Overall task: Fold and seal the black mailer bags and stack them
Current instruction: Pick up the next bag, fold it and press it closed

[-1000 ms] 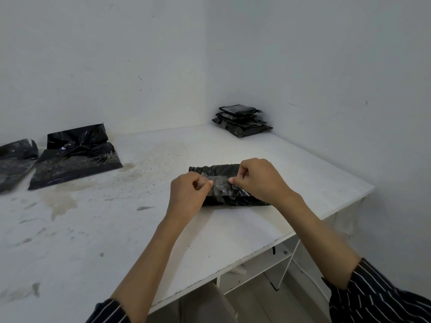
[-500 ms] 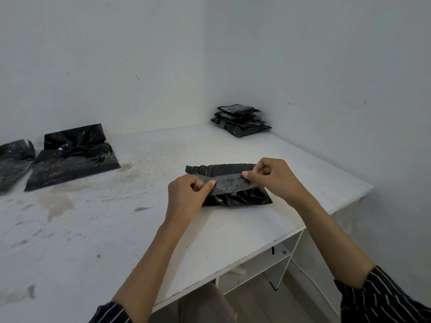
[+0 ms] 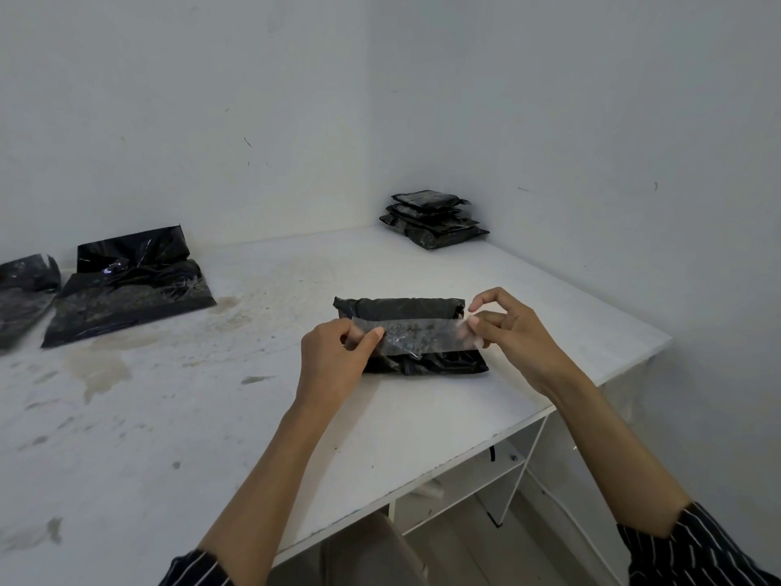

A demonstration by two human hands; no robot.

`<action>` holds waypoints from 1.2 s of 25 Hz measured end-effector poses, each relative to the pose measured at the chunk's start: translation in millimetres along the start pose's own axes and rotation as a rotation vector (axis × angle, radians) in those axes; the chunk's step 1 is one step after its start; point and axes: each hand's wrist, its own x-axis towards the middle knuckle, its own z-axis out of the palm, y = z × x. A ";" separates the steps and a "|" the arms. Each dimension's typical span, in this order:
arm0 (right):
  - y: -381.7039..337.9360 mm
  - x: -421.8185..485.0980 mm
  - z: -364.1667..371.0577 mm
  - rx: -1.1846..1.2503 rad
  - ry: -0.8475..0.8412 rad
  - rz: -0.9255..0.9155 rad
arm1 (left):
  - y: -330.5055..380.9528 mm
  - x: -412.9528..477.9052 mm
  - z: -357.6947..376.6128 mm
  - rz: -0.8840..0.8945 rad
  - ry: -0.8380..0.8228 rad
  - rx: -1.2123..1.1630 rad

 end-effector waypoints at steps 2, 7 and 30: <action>3.9 -2.1 0.5 0.045 -0.013 -0.028 | 0.3 -0.5 0.1 0.011 0.000 -0.003; 6.0 -3.5 1.3 0.159 0.014 0.005 | 0.7 -0.7 1.2 0.031 0.023 0.007; -7.7 11.9 26.3 -0.479 0.016 -0.028 | -8.2 10.2 1.0 -0.068 -0.079 0.050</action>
